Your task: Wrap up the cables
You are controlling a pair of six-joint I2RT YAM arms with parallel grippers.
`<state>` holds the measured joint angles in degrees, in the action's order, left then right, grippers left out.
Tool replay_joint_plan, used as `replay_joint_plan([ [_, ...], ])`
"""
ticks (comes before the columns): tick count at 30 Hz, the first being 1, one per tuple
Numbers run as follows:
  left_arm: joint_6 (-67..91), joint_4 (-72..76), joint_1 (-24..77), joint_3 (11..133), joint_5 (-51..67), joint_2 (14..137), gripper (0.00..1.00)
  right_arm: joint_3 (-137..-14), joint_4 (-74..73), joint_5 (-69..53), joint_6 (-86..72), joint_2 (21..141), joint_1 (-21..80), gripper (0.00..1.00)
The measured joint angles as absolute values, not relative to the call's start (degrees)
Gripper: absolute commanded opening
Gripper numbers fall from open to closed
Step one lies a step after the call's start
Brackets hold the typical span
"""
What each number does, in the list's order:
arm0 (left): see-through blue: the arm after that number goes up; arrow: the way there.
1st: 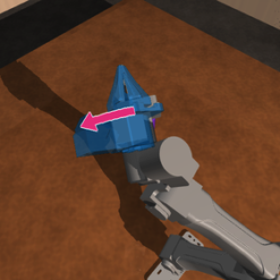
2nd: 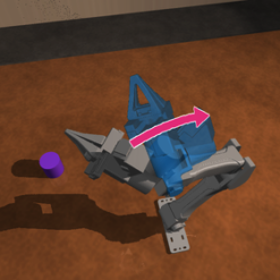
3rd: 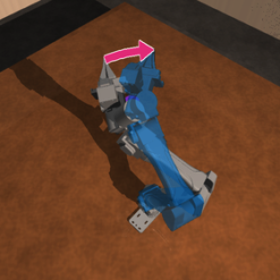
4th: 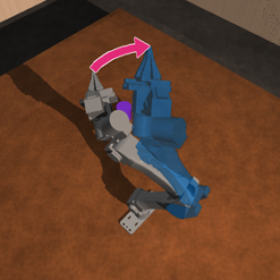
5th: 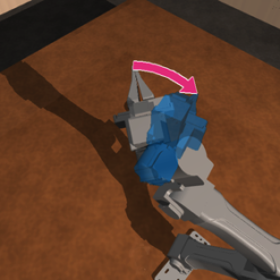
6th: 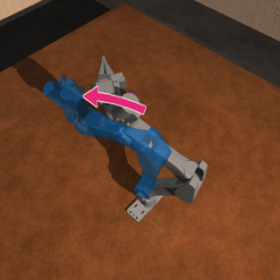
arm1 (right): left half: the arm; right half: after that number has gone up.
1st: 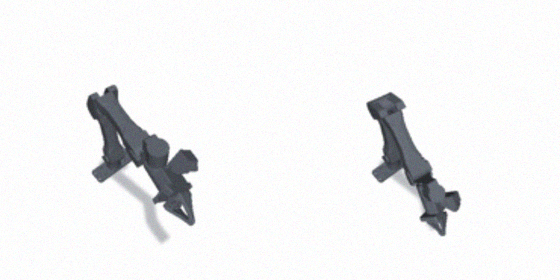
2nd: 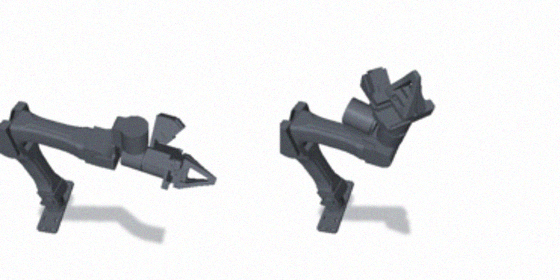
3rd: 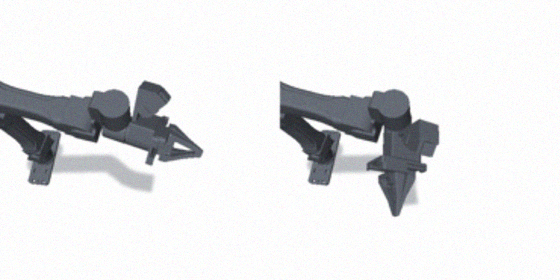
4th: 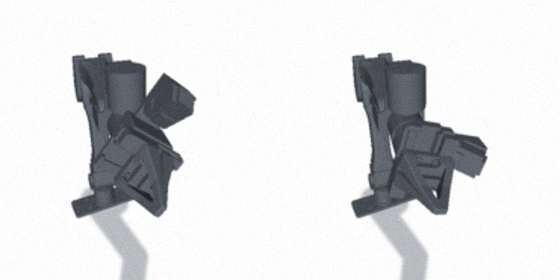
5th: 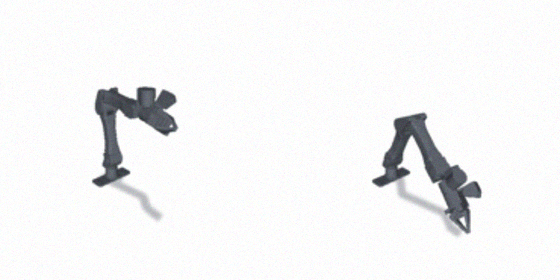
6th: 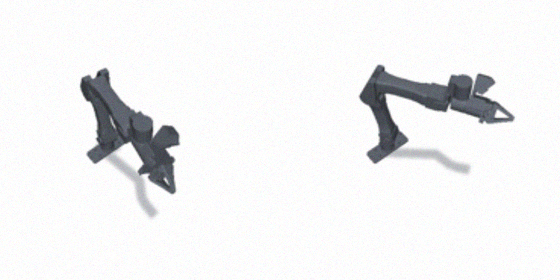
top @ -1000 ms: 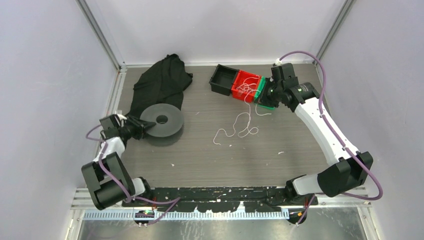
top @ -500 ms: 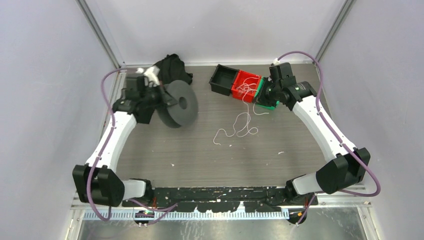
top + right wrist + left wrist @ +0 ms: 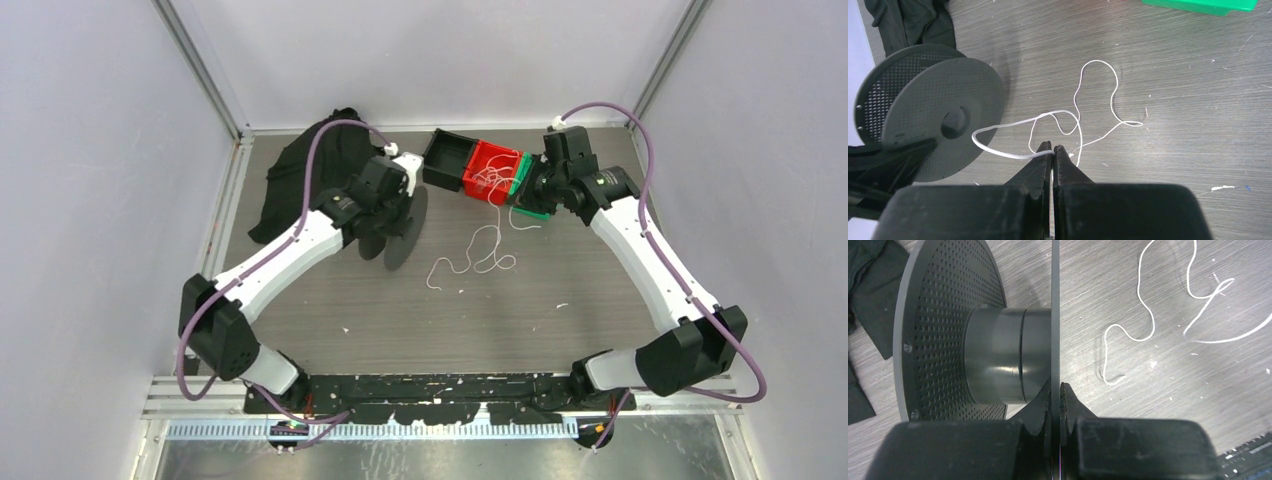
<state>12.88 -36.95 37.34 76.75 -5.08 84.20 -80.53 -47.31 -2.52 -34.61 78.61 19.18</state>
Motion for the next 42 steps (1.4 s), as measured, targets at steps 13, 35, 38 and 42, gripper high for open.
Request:
replay_joint_plan([
  [13,11.2,-30.2,40.2,87.5,-7.2,100.2,0.00,-80.3,-48.0,-1.7,-34.7,77.6,19.2,0.01],
  [35,11.5,-31.8,40.6,98.7,-3.7,107.9,0.47,-79.9,-48.5,-1.4,-34.9,76.1,19.2,0.01],
  [38,11.6,-32.4,40.6,98.8,-3.4,107.7,0.49,-79.9,-48.5,-1.4,-34.9,76.1,19.2,0.01],
  [42,11.8,-33.4,40.7,99.6,-2.8,106.2,0.49,-79.7,-48.5,-1.5,-35.1,76.1,19.2,0.00],
])
